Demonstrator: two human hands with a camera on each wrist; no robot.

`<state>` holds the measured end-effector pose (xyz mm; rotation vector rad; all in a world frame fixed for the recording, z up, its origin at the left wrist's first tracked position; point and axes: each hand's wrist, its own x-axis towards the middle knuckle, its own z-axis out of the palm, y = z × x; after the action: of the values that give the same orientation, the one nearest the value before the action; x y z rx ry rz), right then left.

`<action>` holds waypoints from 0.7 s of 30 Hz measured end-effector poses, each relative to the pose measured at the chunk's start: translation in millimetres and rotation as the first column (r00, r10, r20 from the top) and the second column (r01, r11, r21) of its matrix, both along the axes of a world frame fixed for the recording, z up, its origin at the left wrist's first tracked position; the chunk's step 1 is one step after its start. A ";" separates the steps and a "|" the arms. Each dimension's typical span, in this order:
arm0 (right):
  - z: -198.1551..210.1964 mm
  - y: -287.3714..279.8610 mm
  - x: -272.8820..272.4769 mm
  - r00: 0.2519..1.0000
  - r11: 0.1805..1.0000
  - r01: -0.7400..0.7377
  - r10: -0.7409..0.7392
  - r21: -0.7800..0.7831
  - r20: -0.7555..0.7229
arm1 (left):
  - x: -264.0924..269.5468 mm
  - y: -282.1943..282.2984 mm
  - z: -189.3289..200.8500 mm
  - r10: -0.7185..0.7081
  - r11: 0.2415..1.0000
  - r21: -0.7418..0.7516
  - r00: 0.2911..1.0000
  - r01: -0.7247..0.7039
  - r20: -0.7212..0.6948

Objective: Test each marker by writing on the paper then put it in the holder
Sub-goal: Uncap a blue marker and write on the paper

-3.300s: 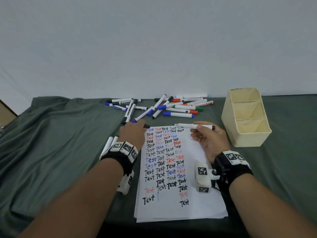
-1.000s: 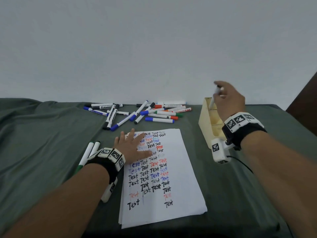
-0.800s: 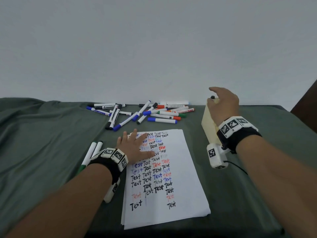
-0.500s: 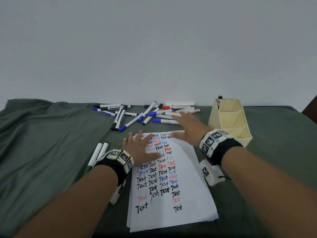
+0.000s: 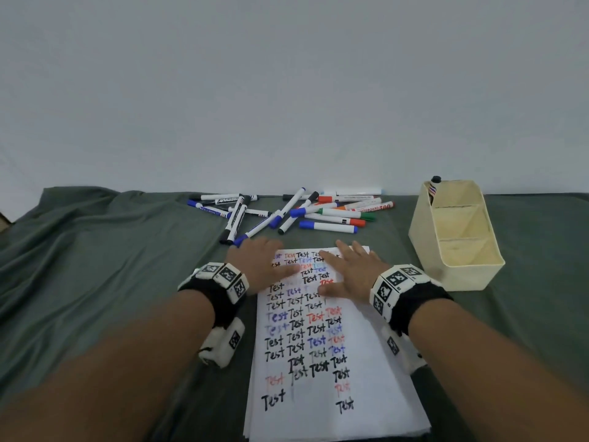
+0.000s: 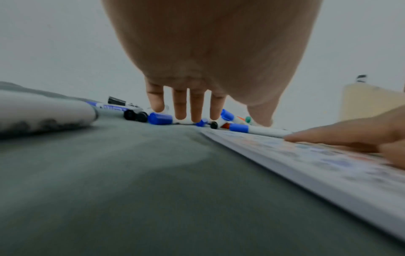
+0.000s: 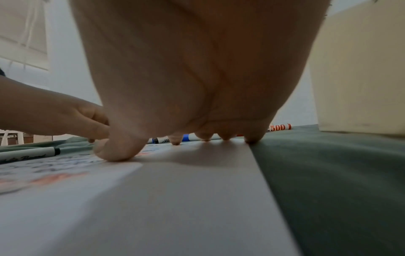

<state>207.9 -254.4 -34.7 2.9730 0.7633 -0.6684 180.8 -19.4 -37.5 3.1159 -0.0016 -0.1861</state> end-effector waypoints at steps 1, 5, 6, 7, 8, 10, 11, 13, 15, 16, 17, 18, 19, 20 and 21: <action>-0.8 -0.5 0.6 1.000 1.000 0.002 -0.002 0.005 -0.004 | 5.5 7.5 4.0 0.015 1.000 0.013 0.999 -0.015 0.035; -1.4 -1.4 1.4 1.000 1.000 0.004 -0.004 0.015 -0.014 | 24.4 38.8 11.8 0.084 0.995 0.046 0.988 -0.091 0.129; -1.1 -1.2 1.4 1.000 1.000 0.004 -0.003 0.017 -0.014 | 28.2 45.4 13.9 0.114 0.992 0.039 0.982 -0.121 0.149; -0.8 -1.0 1.3 1.000 1.000 0.004 -0.003 0.019 -0.015 | 31.9 51.1 16.5 0.141 0.988 0.045 0.977 -0.150 0.161; -0.6 -0.7 1.5 1.000 1.000 0.005 -0.004 0.022 -0.016 | 35.3 55.6 19.0 0.162 0.983 0.061 0.973 -0.174 0.165; -0.5 -1.0 1.7 1.000 1.000 0.010 -0.010 0.028 -0.019 | 41.2 59.2 22.6 0.159 0.979 0.107 0.978 -0.174 0.137; -1.1 -1.2 1.9 1.000 0.999 0.013 -0.012 0.032 -0.019 | 43.3 58.5 23.1 0.135 0.979 0.137 0.984 -0.151 0.115; -2.4 -1.7 2.4 1.000 0.999 0.016 -0.015 0.040 -0.019 | 46.9 52.8 22.5 0.087 0.972 0.210 0.991 -0.106 0.099; -3.3 -1.6 3.4 1.000 0.999 0.019 -0.018 0.050 -0.016 | 49.6 47.3 22.0 0.088 0.969 0.222 0.989 -0.112 0.117; -3.5 -1.3 3.9 1.000 0.998 0.022 -0.021 0.055 -0.015 | 50.2 45.7 22.0 0.105 0.972 0.198 0.987 -0.128 0.125; -3.5 -1.0 4.7 1.000 0.998 0.025 -0.024 0.059 -0.017 | 50.2 44.8 22.0 0.127 0.975 0.165 0.984 -0.147 0.126; -3.3 -1.0 5.1 0.999 0.998 0.028 -0.027 0.064 -0.021 | 49.9 44.7 22.3 0.150 0.978 0.127 0.981 -0.165 0.120; -3.0 -0.8 5.4 0.999 0.997 0.033 -0.031 0.068 -0.024 | 49.2 45.2 22.6 0.169 0.980 0.084 0.979 -0.179 0.114; -2.9 -0.6 5.6 0.999 0.997 0.036 -0.035 0.071 -0.023 | 48.0 46.0 22.6 0.187 0.981 0.035 0.975 -0.192 0.121; -2.8 -0.3 5.6 0.999 0.996 0.039 -0.038 0.075 -0.015 | 46.0 47.2 23.3 0.205 0.979 -0.022 0.968 -0.204 0.147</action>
<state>213.4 -254.8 -37.5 3.0619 0.7501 -0.6766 226.8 27.8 -14.1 3.0866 0.3151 0.0500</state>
